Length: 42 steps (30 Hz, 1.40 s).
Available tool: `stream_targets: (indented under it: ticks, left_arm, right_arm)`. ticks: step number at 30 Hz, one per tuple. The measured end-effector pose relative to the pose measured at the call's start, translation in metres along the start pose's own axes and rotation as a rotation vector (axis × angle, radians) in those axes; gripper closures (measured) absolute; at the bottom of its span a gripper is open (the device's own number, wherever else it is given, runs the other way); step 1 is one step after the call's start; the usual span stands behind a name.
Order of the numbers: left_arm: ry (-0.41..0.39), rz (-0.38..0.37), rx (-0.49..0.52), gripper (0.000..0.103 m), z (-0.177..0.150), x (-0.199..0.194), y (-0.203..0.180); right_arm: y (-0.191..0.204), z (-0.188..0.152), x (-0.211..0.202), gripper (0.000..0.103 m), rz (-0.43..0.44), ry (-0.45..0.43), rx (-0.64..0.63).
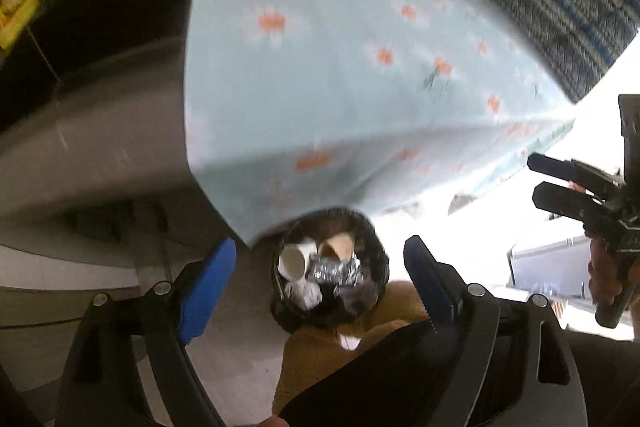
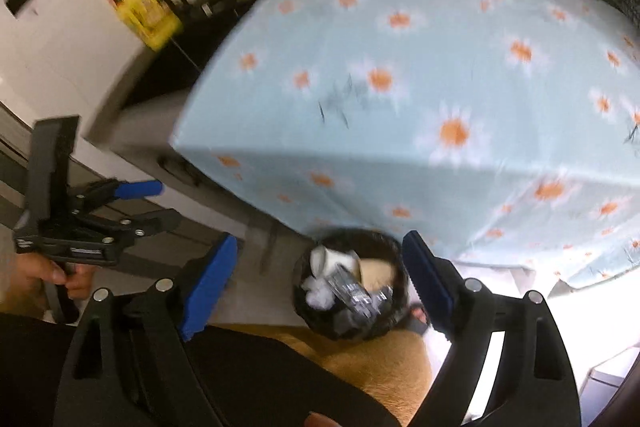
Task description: Collect trash
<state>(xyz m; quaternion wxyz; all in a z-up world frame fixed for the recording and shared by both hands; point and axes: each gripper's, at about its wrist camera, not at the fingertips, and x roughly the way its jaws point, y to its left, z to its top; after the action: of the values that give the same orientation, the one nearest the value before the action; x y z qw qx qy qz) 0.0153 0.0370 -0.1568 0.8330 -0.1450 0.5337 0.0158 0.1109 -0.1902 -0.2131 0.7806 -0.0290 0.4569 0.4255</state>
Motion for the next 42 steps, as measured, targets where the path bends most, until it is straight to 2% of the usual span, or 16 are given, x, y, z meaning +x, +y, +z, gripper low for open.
stream_targets:
  ticks: [2, 3, 4, 8, 11, 14, 20, 30, 42]
  left_arm:
    - [-0.049, 0.006, -0.006, 0.016, 0.014, -0.016, -0.007]
    - [-0.074, 0.009, -0.012, 0.008, 0.022, -0.026, -0.012]
    - [-0.093, 0.016, -0.018, 0.007, 0.030, -0.035, -0.016]
    - [-0.147, 0.046, -0.024, 0.007, 0.056, -0.061, -0.039]
    - [-0.190, 0.080, -0.013, 0.007, 0.070, -0.079, -0.058]
    - [-0.230, 0.052, -0.024, 0.007, 0.078, -0.097, -0.072]
    - [-0.297, 0.130, 0.011, 0.007, 0.090, -0.125, -0.100]
    - [-0.295, 0.134, -0.030, 0.007, 0.090, -0.137, -0.112]
    - [-0.296, 0.130, -0.015, 0.007, 0.089, -0.140, -0.117]
  right_arm:
    - [-0.002, 0.013, -0.020, 0.011, 0.005, -0.053, -0.008]
    - [-0.004, 0.020, -0.032, 0.011, 0.003, -0.083, -0.008]
    - [-0.006, 0.024, -0.038, 0.011, 0.005, -0.101, -0.006]
    - [-0.019, 0.046, -0.079, 0.005, -0.027, -0.178, 0.019]
    - [-0.028, 0.059, -0.108, 0.005, -0.129, -0.249, 0.012]
    - [-0.034, 0.068, -0.129, 0.005, -0.170, -0.282, -0.001]
    - [-0.043, 0.074, -0.148, 0.005, -0.186, -0.300, -0.005]
    - [-0.043, 0.074, -0.155, 0.005, -0.147, -0.282, -0.008]
    - [-0.034, 0.076, -0.155, 0.005, -0.151, -0.267, -0.032]
